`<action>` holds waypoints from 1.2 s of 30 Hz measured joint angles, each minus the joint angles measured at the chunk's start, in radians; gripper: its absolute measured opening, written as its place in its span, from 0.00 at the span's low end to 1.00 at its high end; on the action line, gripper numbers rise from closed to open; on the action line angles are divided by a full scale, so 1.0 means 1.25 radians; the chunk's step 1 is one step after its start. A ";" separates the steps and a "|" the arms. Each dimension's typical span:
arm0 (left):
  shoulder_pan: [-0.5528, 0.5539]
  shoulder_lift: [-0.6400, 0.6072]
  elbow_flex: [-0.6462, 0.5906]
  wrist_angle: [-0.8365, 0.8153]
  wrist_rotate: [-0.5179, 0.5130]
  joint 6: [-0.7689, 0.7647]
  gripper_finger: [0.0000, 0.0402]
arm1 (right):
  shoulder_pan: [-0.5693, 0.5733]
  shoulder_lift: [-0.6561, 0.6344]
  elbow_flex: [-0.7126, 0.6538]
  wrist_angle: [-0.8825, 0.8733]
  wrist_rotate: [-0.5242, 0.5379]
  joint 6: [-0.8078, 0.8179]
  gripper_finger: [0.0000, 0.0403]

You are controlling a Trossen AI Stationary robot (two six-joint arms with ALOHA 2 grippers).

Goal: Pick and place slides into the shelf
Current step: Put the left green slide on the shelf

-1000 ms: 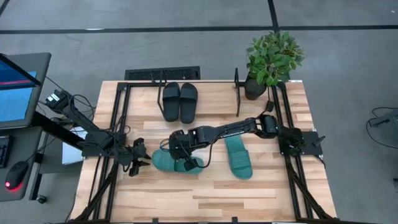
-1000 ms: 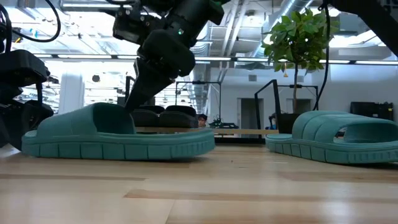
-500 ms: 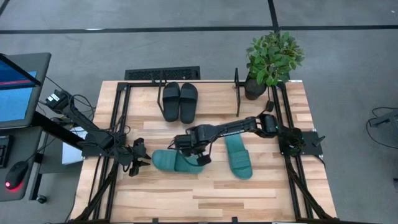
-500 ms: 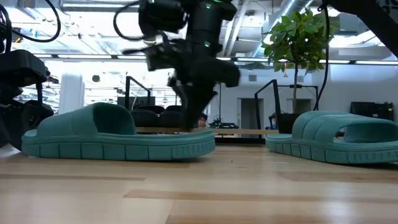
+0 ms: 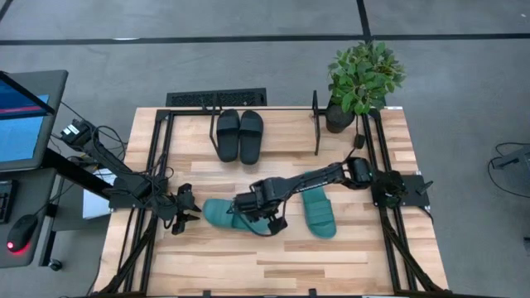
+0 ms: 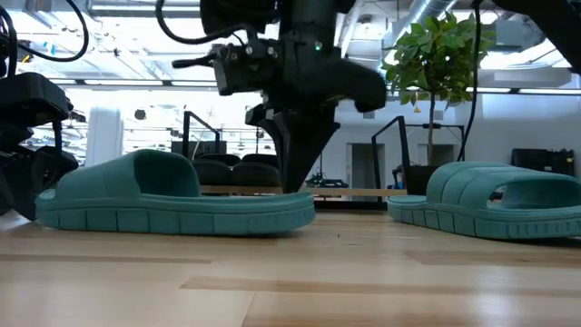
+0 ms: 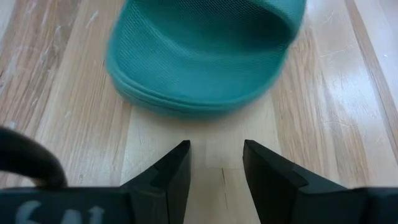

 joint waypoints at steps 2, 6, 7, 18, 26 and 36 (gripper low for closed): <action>0.000 0.000 0.000 0.000 0.000 0.000 0.34 | 0.011 0.000 0.000 0.000 -0.012 0.011 0.00; 0.000 0.000 0.000 0.000 0.000 0.000 0.34 | 0.035 0.000 0.000 0.002 -0.031 0.018 0.00; 0.000 0.000 0.000 0.000 0.000 0.000 0.34 | 0.042 0.000 0.000 0.005 -0.037 0.019 0.00; 0.000 0.000 0.000 0.000 0.000 0.000 0.34 | 0.084 0.000 0.000 0.110 -0.117 0.088 0.00; 0.000 0.000 0.000 0.000 0.000 0.000 0.34 | 0.092 0.000 -0.001 0.167 -0.124 0.042 0.00; 0.000 0.000 0.000 0.000 0.000 0.000 0.34 | 0.078 0.000 -0.001 0.069 0.008 0.073 0.00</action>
